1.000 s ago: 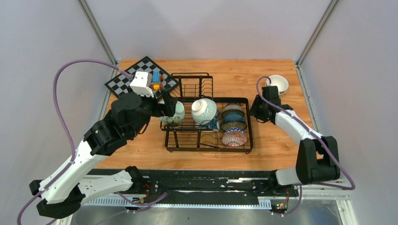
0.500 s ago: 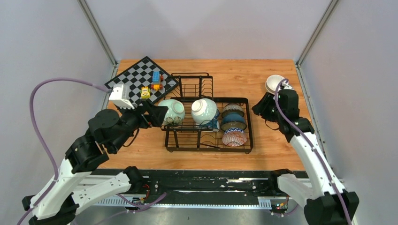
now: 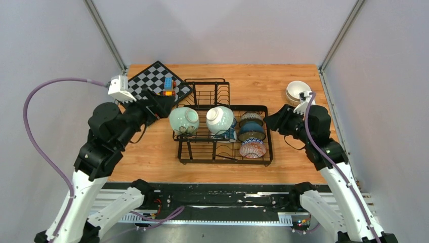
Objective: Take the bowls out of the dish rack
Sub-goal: Move the dish rack to the center of the board, then pick up the bowl from the dish rack.
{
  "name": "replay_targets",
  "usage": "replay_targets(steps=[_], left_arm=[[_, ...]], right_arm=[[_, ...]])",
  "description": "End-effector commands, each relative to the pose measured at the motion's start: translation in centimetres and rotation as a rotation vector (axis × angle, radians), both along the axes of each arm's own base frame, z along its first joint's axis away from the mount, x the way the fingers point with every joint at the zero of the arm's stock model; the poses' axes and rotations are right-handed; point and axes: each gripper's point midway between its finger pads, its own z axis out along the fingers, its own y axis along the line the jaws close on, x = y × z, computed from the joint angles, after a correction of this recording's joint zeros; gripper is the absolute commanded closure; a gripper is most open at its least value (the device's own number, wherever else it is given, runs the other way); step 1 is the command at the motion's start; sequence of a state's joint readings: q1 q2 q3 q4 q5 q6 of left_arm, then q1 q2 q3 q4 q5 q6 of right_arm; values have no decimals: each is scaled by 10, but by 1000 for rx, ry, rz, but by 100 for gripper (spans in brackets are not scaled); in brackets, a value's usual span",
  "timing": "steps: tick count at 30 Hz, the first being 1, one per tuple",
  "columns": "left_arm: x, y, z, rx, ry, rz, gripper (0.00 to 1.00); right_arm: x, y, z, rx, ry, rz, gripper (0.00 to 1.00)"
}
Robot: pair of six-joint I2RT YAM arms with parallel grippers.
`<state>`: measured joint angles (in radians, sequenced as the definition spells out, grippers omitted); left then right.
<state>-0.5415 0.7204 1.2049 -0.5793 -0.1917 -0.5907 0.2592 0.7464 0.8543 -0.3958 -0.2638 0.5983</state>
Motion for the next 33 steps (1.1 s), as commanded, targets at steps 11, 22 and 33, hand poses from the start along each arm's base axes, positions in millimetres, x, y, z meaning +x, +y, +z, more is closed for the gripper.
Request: replay_targets(steps=[11, 22, 33], left_arm=[[21, 13, 1, -233, -60, -20, 3], [-5, 8, -68, -383, 35, -46, 3], [-9, -1, -87, -467, 85, -90, 9]], right_arm=[[-33, 43, 2, 22, -80, 231, 52], [-56, 60, 38, 28, -201, 346, 52], [-66, 58, 42, 56, -211, 350, 53]])
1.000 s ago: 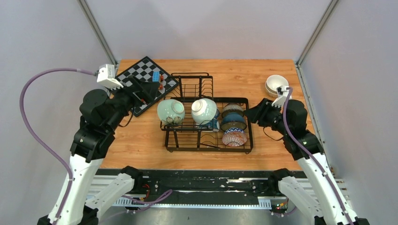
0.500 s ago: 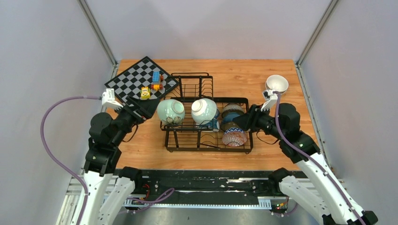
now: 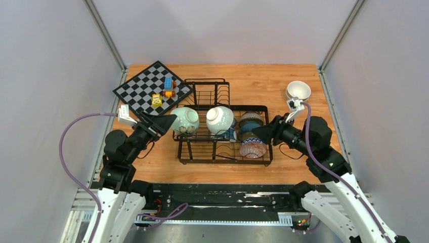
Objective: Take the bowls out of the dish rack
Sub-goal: Pick up the bowl from the dish rack.
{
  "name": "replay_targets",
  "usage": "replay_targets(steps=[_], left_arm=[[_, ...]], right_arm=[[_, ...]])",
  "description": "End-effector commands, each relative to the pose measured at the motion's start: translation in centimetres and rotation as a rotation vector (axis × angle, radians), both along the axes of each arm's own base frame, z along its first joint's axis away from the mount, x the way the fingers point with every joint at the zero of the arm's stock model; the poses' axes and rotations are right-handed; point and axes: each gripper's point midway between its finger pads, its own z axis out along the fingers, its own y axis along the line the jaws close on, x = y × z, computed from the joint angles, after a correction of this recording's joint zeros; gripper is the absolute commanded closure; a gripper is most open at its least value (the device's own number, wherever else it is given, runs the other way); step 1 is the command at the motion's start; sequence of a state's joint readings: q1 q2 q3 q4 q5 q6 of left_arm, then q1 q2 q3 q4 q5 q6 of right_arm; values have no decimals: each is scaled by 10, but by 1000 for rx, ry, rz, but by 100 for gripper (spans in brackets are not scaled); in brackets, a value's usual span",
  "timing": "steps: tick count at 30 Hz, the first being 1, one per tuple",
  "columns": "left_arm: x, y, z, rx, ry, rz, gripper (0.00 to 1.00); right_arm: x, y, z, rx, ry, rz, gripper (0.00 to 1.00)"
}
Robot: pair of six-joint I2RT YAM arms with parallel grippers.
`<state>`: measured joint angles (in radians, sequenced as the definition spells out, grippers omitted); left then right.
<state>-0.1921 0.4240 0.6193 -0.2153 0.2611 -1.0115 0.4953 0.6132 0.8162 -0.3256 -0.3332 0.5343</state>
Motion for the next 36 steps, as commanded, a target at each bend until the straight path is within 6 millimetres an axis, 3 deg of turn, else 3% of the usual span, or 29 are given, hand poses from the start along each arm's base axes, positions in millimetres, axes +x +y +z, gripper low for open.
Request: replay_targets(steps=[1, 20, 36], left_arm=[[-6, 1, 7, -28, -21, -2, 9], [-10, -16, 5, -115, -65, -108, 18], [-9, -21, 6, -215, -109, -140, 38]], right_arm=[[-8, 4, 11, 26, -22, 33, 53], [-4, 9, 6, 36, 4, 36, 53], [-1, 13, -1, 44, 22, 45, 53]])
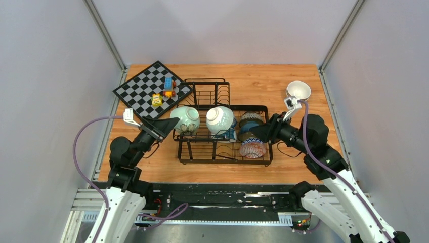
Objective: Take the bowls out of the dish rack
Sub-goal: Pick up the bowl from the dish rack.
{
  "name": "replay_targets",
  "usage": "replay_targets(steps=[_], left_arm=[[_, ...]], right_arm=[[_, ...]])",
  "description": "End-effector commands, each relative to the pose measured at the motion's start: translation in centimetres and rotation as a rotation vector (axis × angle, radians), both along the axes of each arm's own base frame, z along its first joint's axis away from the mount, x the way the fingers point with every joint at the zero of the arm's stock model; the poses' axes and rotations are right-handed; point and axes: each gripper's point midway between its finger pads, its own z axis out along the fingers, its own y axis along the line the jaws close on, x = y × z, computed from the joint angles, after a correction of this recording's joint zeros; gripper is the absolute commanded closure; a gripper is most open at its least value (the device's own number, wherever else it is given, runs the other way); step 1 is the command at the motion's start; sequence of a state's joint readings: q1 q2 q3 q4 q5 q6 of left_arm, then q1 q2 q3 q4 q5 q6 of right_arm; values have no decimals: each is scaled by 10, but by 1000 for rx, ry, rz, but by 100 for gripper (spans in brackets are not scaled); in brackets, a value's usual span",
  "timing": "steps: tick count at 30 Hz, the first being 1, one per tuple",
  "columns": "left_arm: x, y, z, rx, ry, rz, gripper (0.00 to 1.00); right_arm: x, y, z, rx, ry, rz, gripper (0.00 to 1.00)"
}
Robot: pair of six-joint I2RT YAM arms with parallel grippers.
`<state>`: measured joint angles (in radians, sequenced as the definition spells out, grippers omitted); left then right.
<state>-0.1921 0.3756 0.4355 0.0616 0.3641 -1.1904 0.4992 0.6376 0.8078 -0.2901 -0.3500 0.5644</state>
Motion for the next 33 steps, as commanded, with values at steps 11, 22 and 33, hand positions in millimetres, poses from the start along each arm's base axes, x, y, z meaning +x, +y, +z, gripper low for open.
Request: replay_targets(steps=[11, 22, 33], left_arm=[[-1, -6, 12, -70, -77, -48, 42], [1, -8, 7, -89, -81, -64, 51], [4, -11, 7, -100, -87, -82, 57]], right_arm=[[-2, 9, -4, 23, 13, 35, 53], [-2, 8, -6, 20, 16, 33, 53], [-2, 3, 26, 3, -81, 32, 52]])
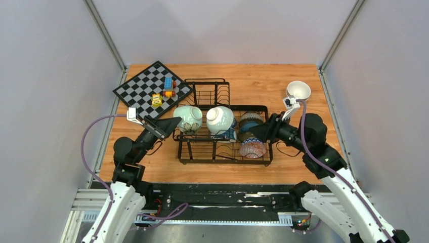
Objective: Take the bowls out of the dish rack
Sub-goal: Pick up the bowl from the dish rack.
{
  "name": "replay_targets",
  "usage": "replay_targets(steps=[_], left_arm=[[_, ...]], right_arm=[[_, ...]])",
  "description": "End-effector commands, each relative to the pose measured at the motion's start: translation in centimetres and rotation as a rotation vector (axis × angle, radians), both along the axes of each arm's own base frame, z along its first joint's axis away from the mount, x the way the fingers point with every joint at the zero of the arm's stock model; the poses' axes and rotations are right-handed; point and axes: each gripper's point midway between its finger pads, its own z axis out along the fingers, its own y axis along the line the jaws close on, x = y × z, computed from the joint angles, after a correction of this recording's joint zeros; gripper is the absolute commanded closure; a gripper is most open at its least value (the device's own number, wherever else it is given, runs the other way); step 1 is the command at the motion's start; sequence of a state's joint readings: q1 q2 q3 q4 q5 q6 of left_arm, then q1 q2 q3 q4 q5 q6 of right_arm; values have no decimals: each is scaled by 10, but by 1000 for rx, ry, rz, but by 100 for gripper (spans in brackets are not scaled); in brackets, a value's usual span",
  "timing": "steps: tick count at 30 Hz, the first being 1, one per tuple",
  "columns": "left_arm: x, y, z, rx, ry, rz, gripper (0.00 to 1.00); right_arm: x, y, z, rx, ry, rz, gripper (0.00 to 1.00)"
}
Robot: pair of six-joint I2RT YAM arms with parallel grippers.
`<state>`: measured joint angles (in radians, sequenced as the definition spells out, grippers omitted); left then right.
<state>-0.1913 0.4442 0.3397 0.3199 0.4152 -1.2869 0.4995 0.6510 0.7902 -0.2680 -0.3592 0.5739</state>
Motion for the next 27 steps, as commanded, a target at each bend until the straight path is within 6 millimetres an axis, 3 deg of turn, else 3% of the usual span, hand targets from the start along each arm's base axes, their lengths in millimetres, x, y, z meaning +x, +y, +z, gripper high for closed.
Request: replay_targets(steps=[1, 3, 7, 19, 22, 27], left_arm=[[-2, -1, 9, -12, -49, -18, 58], [-2, -2, 11, -13, -57, -21, 59], [-1, -3, 13, -12, -62, -25, 61], [-2, -1, 14, -6, -74, -15, 64], [-2, -1, 15, -4, -78, -17, 64], [-1, -2, 15, 0, -79, -18, 63]], right_arm=[[-4, 1, 41, -2, -114, 32, 50], [-1, 7, 63, 3, -139, 53, 43], [1, 35, 86, 8, -170, 132, 32], [6, 144, 111, 33, -159, 343, 32], [15, 163, 101, -10, -128, 351, 34], [26, 177, 88, -38, -99, 340, 36]])
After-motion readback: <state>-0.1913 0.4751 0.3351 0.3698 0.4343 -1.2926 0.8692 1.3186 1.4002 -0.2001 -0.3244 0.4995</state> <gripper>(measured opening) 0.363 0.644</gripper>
